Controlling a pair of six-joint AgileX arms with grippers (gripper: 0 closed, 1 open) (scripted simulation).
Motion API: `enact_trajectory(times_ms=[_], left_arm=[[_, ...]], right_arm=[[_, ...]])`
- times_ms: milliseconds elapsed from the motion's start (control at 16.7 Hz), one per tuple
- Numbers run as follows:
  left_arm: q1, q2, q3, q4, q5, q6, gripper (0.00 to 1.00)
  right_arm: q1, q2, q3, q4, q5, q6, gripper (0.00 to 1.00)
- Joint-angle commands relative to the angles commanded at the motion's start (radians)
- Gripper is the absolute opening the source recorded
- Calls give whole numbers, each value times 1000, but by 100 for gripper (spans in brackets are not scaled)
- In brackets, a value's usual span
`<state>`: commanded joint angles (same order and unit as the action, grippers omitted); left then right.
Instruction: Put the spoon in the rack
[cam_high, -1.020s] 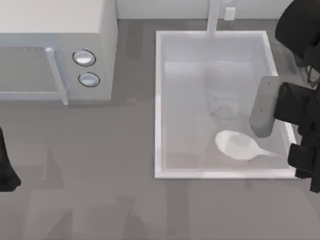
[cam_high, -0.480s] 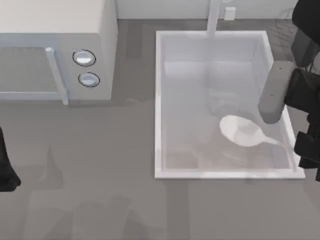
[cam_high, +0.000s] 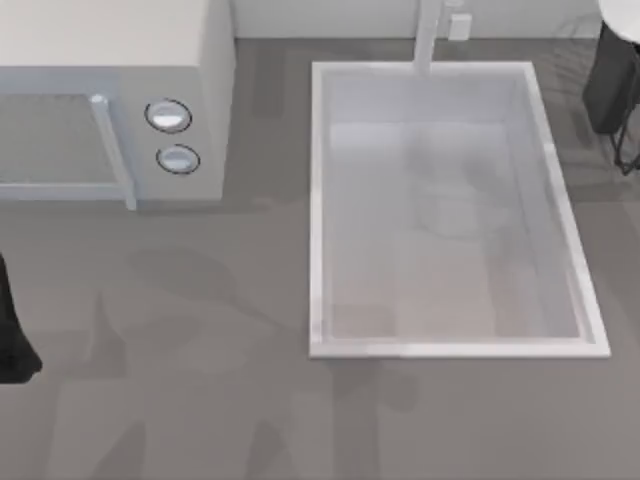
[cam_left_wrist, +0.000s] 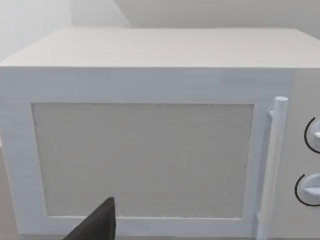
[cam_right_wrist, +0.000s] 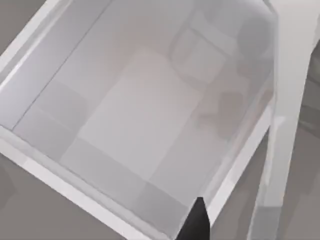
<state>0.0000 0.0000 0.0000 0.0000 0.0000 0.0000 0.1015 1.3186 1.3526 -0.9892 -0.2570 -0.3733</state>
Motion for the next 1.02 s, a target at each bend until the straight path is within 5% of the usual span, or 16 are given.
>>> enact_trajectory(times_ms=[540, 1020], left_arm=[[0, 0, 0, 0, 0, 0, 100], [0, 0, 0, 0, 0, 0, 100]], right_arm=[[-636, -268, -175, 740, -303, 324, 0], [-731, -326, -202, 840, -358, 390, 0]])
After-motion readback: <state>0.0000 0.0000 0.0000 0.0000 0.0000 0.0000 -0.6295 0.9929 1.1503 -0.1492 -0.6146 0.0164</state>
